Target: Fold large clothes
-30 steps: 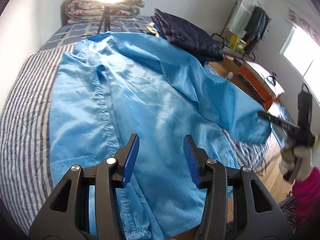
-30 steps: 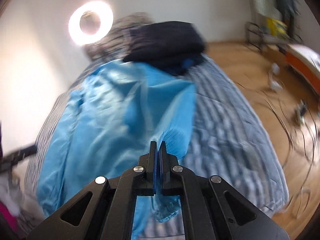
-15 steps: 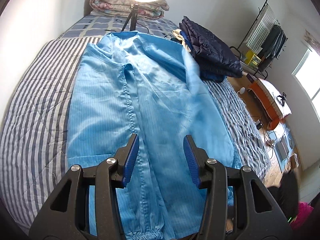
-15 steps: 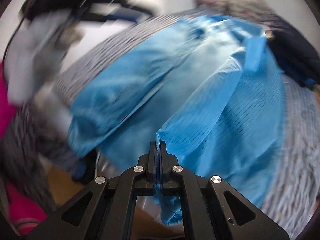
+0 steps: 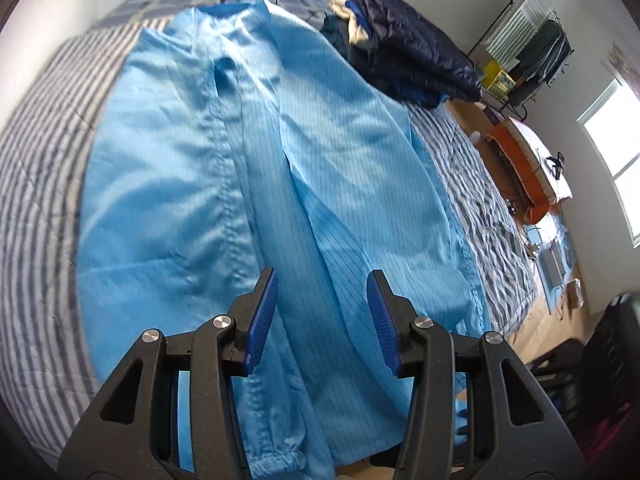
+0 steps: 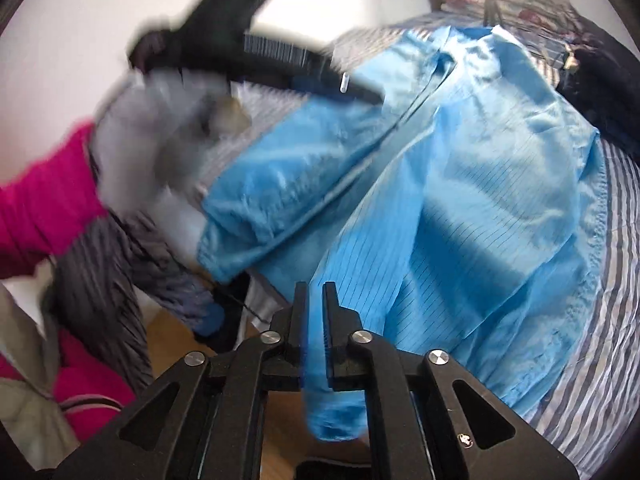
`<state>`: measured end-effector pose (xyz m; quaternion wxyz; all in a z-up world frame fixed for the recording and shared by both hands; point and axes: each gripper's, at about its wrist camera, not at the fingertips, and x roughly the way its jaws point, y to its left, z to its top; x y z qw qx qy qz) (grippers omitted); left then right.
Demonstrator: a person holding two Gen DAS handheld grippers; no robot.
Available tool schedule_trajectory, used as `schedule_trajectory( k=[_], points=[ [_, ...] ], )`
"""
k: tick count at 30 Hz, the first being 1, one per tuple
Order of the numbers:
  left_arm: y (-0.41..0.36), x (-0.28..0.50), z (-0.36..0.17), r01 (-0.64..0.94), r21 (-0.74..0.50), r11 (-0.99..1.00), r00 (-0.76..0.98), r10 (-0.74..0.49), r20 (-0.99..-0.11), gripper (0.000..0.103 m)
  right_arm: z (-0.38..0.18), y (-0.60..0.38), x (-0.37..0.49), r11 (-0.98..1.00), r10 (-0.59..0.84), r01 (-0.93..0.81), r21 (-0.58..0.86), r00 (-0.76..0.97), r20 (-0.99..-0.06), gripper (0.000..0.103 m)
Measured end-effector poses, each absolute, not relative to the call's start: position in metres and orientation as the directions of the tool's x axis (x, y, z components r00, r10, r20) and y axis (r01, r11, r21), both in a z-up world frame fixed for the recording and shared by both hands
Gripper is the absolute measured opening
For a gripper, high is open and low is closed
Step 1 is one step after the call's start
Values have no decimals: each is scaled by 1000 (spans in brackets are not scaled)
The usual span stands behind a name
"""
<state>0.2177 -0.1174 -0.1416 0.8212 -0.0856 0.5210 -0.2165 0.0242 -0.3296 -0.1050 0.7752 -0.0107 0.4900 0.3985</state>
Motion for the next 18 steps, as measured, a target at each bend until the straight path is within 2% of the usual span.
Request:
schedule_trajectory(
  k=[1, 3, 4, 5, 6, 12, 18],
  points=[
    [-119, 219, -144, 264, -374, 889, 354, -450, -820, 47, -99, -339, 28, 681, 632, -611, 404, 211, -746, 21],
    [-121, 222, -147, 256, -383, 888, 342, -454, -823, 47, -90, -355, 34, 671, 668, -594, 443, 225, -710, 29],
    [-122, 224, -149, 252, -389, 886, 334, -457, -824, 51, -86, -362, 37, 682, 667, -583, 442, 249, -702, 30],
    [-123, 227, -152, 245, -396, 885, 328, -460, -825, 57, -83, -367, 41, 689, 667, -574, 442, 263, -697, 30],
    [-123, 230, -156, 227, -413, 882, 320, -468, -824, 58, -80, -377, 48, 705, 663, -551, 447, 287, -692, 30],
    [-125, 247, -176, 153, -469, 870, 271, -493, -827, 58, -80, -421, 114, 815, 572, -366, 449, 388, -722, 30],
    [-136, 256, -184, 151, -494, 856, 262, -516, -815, 58, -96, -466, 205, 849, 523, -197, 490, 440, -729, 30]
  ],
)
